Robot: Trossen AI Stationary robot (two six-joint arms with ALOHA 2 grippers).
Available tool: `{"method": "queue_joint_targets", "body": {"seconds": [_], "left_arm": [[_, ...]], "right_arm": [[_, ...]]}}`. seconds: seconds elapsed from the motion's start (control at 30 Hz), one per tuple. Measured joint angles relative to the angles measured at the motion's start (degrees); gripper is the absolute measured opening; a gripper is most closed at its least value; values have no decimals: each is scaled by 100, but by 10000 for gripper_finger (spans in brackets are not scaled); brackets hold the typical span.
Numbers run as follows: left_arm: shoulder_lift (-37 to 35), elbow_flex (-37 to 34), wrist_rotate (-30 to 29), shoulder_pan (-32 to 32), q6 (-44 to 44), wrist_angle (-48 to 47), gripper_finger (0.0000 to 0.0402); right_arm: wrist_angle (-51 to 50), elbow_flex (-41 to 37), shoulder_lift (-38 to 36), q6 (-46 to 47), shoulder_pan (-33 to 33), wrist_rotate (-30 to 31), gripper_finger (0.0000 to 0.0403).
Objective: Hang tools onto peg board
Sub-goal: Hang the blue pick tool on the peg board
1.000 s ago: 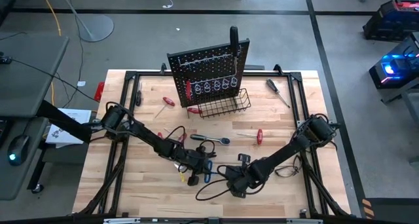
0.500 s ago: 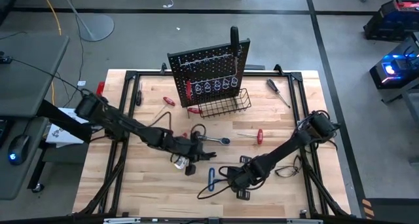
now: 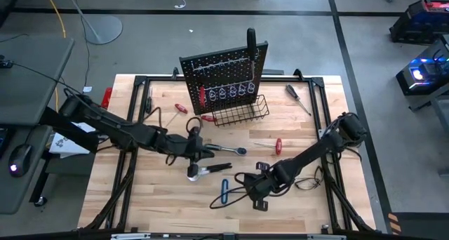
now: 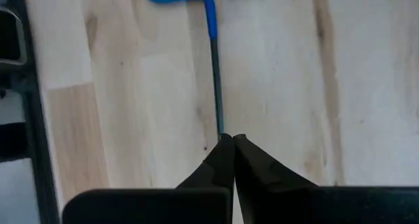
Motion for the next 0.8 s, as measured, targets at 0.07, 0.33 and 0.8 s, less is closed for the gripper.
{"method": "queue_joint_targets", "body": {"seconds": [0.07, 0.33, 0.8], "left_arm": [[-170, 0, 143, 0, -195, -47, 0], [-165, 10, 521, -162, -921, -215, 13], [2310, 7, 1099, -821, -45, 1929, 1]], "right_arm": [[-7, 6, -64, -33, -58, 10, 2], [144, -131, -111, -326, -189, -146, 1], [795, -471, -148, 398, 128, -763, 0]]}}
